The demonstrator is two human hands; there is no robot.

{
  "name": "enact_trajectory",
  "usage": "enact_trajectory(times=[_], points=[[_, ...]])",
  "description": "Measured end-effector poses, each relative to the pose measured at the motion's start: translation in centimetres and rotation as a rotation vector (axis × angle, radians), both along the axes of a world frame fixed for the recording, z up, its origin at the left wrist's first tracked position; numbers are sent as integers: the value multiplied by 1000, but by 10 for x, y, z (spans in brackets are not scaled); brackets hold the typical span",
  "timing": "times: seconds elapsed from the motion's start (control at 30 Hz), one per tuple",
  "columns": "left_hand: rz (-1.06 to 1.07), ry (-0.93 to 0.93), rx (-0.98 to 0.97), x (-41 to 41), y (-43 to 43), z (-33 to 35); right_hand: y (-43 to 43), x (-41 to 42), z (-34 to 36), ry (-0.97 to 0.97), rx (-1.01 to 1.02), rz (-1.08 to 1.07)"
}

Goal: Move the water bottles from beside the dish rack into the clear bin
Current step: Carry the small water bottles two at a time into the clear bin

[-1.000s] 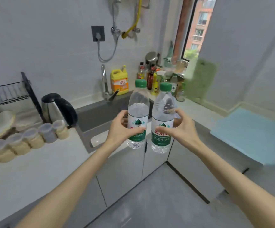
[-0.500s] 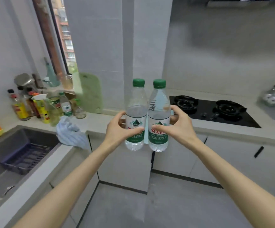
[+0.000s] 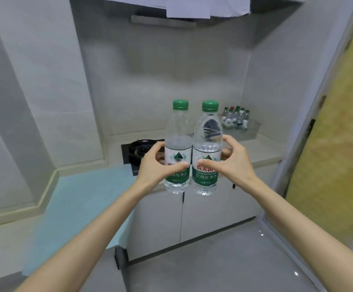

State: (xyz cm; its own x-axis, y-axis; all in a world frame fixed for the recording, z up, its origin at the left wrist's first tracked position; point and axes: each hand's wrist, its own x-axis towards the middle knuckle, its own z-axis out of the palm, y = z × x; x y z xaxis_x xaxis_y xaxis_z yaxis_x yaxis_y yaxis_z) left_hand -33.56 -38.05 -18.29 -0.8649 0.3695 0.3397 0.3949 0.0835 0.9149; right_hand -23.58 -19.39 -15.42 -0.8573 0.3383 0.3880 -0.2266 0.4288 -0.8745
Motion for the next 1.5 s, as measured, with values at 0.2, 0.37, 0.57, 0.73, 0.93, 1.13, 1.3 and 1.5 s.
enact_trajectory(times=[0.2,0.37,0.57,0.73,0.93,1.13,1.3,1.5], points=[[-200,12,5,-75,107,15,81,-40,13,27,-21,-191],[-309,-1,18,-114,182,23,138,-64,20,41,-49,-306],[-390,-14,12,-156,271,18,218,-95,14,40,-78,-377],[-396,-17,13,-184,341,11,288,-125,6,41,-77,-378],[-365,-47,17,-227,452,10,404,-176,7,10,-56,-354],[-315,-81,11,-275,541,10,500,-231,11,-27,-31,-309],[-289,-103,2,-317,592,6,553,-274,8,-41,-29,-290],[-221,-183,33,-382,643,-13,608,-330,-8,-64,30,-319]])
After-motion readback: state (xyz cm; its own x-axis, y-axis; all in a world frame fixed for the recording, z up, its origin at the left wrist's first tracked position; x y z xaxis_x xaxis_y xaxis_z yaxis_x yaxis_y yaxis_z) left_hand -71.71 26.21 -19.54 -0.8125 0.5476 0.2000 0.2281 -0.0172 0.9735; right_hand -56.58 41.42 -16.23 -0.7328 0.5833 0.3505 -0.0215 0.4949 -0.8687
